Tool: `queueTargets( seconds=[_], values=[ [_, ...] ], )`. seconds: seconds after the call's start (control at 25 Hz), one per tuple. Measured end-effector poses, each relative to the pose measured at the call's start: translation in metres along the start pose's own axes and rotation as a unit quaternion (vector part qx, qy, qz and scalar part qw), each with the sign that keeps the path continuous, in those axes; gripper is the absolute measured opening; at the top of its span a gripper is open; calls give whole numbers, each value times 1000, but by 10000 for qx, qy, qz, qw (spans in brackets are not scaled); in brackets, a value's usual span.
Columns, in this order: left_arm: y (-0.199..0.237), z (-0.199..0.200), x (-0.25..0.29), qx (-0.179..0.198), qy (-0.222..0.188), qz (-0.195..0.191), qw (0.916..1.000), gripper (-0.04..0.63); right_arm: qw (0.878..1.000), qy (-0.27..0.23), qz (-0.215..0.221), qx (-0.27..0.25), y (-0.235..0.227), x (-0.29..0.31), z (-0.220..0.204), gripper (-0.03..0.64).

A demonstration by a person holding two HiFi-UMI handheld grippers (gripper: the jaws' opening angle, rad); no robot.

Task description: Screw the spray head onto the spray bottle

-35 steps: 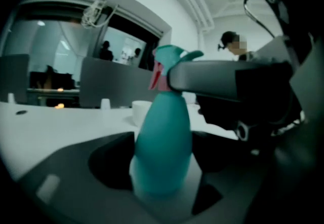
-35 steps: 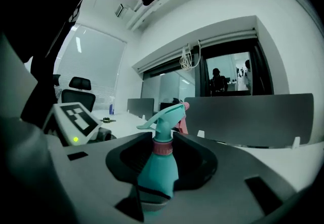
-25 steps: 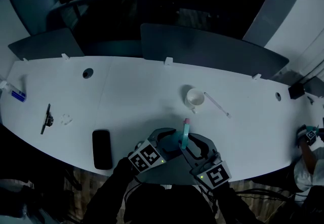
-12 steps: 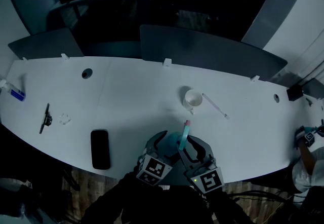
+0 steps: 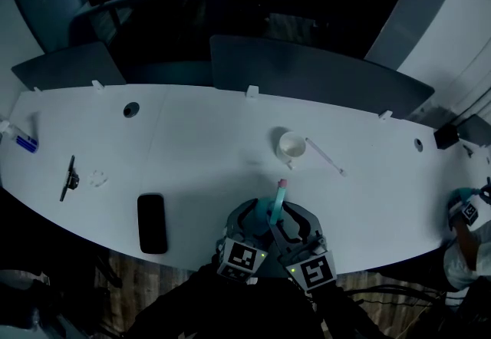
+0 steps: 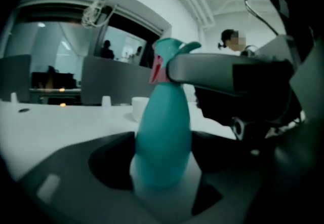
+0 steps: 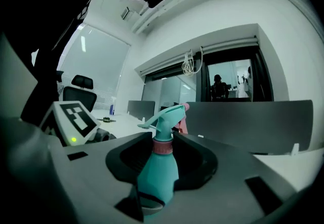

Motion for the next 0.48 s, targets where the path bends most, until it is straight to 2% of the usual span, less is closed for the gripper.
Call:
queueTargets(
  seconds=[0.04,0.08,0.12,0.16,0.24,0.36,0.4,0.44,0.48],
  values=[
    [-5,-1,-1,-98,7,335,9994,350,10000,33,-62,-36,2,1,0,133],
    [-8,-1,-1,-141,56,488,9987,351,9999,45,-99,-12,3,1,0,133],
    [-8,-1,0,-147,118,440,9989,351,9999,26,-106,40,2,2,0,132],
    [-4,-1,1,-119,171,218,9995,356,9999,-3,-77,88,2,2,0,133],
    [12,-1,0,43,316,-546,9980,371,9998,26,81,151,2,1,0,132],
    [31,3,11,192,515,-1784,9824,386,9992,20,342,223,-4,-1,-1,132],
    [34,4,15,234,562,-2044,9770,374,9991,-21,383,204,-6,-1,-1,133],
    [34,4,17,293,576,-2144,9746,371,9991,-43,392,162,-7,-1,-1,132],
    [32,5,17,319,553,-2071,9762,362,9992,-42,367,123,-8,-2,-1,132]
  ],
)
Point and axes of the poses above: the fingertips, and each gripper's own axes: x forward along the fingers, y to its left, z out of its top, the point moved 10 cm from there along -x, backward along the fingers, and after that the axes turned 11 degrees about z, right-handed, at the moved point
